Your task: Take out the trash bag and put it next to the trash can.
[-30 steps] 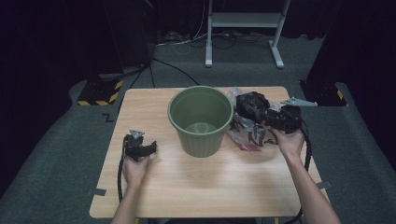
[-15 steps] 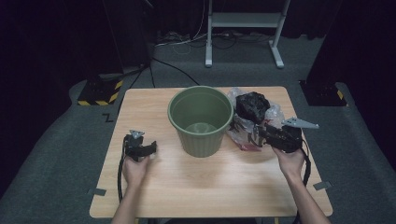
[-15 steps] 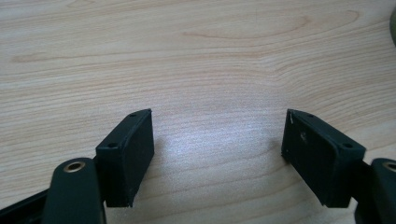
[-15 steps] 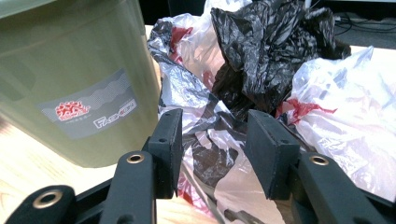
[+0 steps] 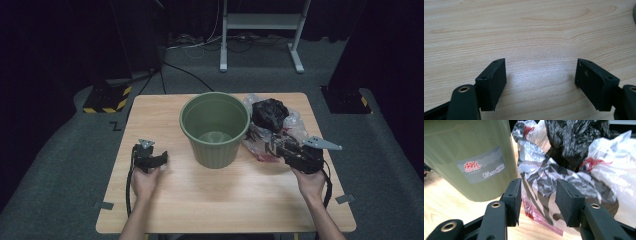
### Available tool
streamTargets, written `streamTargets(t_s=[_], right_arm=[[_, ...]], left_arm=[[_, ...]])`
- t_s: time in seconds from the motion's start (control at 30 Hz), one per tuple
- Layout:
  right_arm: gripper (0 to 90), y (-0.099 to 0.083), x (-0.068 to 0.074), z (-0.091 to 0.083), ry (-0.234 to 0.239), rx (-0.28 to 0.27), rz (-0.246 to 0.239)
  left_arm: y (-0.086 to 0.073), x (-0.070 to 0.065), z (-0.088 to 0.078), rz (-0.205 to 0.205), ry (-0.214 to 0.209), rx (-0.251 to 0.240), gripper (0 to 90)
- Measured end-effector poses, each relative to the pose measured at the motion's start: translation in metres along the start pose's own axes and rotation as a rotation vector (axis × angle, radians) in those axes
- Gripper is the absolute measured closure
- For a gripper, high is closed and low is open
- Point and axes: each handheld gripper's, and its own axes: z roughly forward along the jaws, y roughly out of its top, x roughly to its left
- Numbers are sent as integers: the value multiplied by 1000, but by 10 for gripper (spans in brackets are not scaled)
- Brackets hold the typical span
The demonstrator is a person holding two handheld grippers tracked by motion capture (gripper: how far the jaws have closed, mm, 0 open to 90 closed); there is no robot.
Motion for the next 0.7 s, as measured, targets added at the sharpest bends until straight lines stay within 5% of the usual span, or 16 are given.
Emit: streamTargets(t_s=[0.7], right_arm=[[561,-35,-4,12,-20,48,12]], left_arm=[[0,0,0,-1,0,-1,252]])
